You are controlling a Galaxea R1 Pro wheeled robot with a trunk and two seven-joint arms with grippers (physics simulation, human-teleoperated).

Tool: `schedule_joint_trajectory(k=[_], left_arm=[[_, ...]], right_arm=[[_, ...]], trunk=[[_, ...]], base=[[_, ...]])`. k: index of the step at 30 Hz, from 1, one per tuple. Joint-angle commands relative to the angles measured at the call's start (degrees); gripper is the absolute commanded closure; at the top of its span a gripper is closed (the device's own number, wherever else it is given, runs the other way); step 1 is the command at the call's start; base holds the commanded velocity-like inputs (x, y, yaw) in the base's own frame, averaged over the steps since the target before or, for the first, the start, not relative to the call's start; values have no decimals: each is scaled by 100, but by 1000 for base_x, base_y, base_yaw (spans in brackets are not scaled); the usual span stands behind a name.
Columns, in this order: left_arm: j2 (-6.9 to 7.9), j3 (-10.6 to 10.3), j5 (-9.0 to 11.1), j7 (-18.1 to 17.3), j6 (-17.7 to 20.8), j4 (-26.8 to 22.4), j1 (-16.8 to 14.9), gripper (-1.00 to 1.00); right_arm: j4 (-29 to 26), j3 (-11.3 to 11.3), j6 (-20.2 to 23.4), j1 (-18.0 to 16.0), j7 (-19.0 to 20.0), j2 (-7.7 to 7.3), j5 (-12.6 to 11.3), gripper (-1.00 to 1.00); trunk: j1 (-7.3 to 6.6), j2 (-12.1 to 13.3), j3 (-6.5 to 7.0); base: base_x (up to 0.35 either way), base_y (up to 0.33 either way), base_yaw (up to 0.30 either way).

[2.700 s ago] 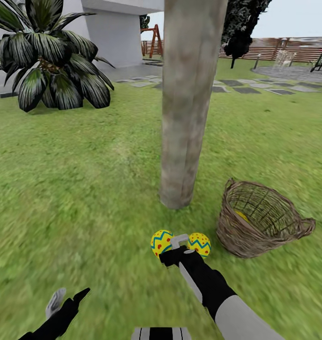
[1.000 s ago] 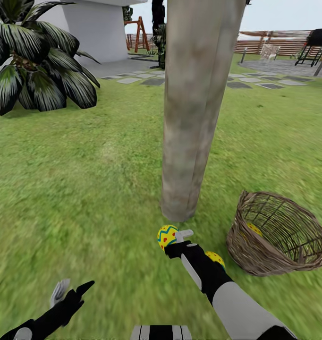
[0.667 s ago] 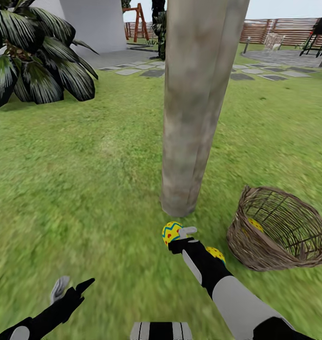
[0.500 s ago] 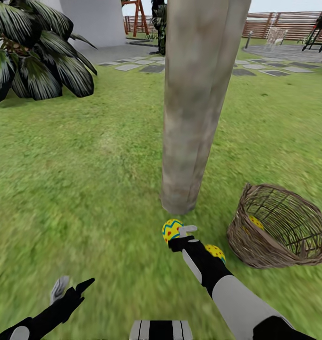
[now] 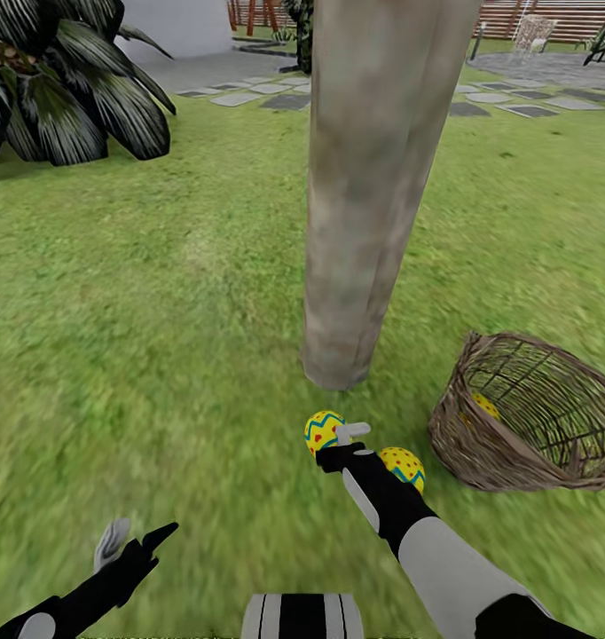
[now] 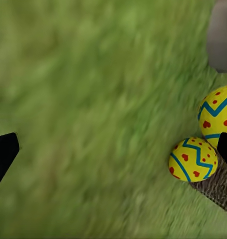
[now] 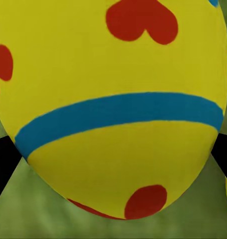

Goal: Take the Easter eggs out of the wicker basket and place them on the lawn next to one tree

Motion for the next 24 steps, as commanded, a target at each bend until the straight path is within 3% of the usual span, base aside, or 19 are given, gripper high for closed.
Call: schedule_joint_trajectory(k=[1,17,24], left_arm=[[-4,11,13,-10,41,0,-3,-100],[0,11,20,-10,41,26,-3,-100],[6,24,-5,-211,-28,176,44,-100]], right_arm=[[-9,36,23,-3,-53,-3,-60,100],[-9,36,23,-3,-53,-5,-60,100],[-10,36,23,-3,-53,-5,-60,100]], trunk=[[1,-3,-27],[43,-25,-381],[43,-25,-381]], base=[[0,0,0],[0,0,0],[22,15,0]])
